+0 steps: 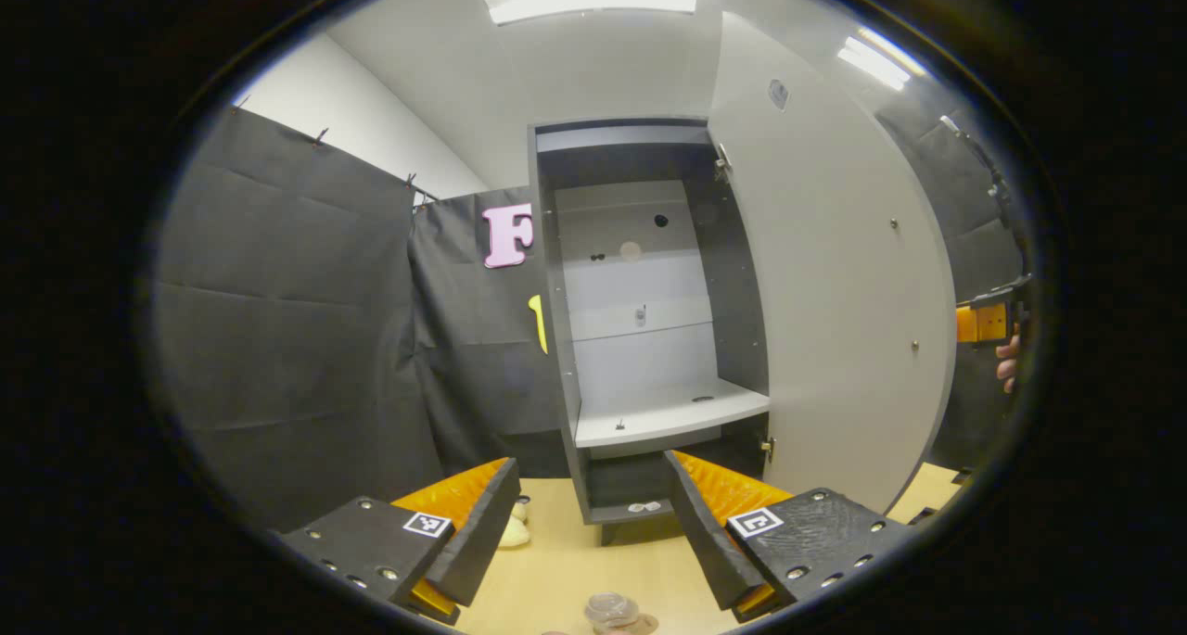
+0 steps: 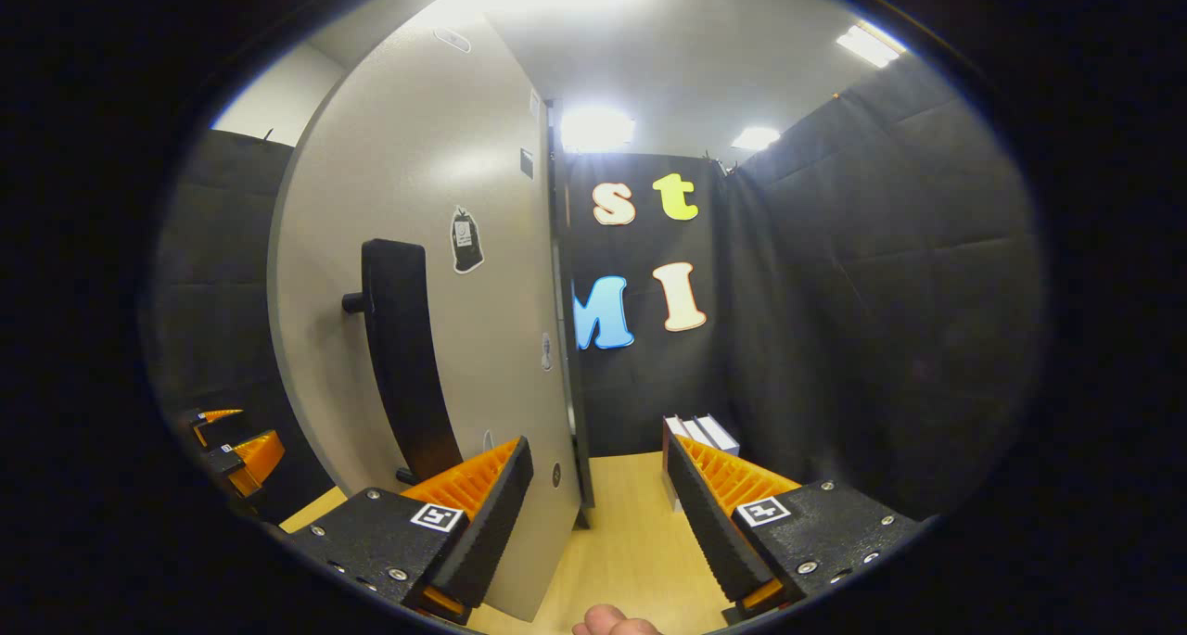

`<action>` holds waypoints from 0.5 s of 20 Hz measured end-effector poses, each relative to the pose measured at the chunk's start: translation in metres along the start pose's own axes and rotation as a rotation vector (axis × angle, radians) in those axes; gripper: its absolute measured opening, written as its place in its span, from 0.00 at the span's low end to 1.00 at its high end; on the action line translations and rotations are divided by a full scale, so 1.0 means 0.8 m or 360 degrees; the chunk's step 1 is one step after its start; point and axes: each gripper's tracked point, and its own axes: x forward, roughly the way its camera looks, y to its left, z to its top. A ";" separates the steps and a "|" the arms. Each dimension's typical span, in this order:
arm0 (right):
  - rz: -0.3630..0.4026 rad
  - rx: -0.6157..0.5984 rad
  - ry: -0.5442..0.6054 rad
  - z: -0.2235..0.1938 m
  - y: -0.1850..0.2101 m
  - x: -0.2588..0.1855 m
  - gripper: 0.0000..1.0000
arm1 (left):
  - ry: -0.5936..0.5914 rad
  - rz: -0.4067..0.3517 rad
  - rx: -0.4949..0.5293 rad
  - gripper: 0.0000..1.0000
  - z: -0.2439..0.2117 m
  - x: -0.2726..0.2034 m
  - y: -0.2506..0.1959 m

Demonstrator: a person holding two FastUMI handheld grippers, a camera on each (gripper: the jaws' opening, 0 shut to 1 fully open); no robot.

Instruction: Open the cabinet door with the right hand, grasp the bottle in the cabinet with the left hand and place it on the coaster, then close the cabinet door with the right hand.

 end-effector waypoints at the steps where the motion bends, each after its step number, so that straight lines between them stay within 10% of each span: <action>1: 0.0027 0.0012 0.0016 -0.001 0.017 0.004 0.91 | -0.0001 0.0000 0.0001 0.90 -0.003 0.006 0.011; 10: 0.0210 0.0125 0.0145 -0.047 0.176 0.047 0.92 | 0.0083 0.0022 -0.0039 0.90 -0.065 0.040 0.110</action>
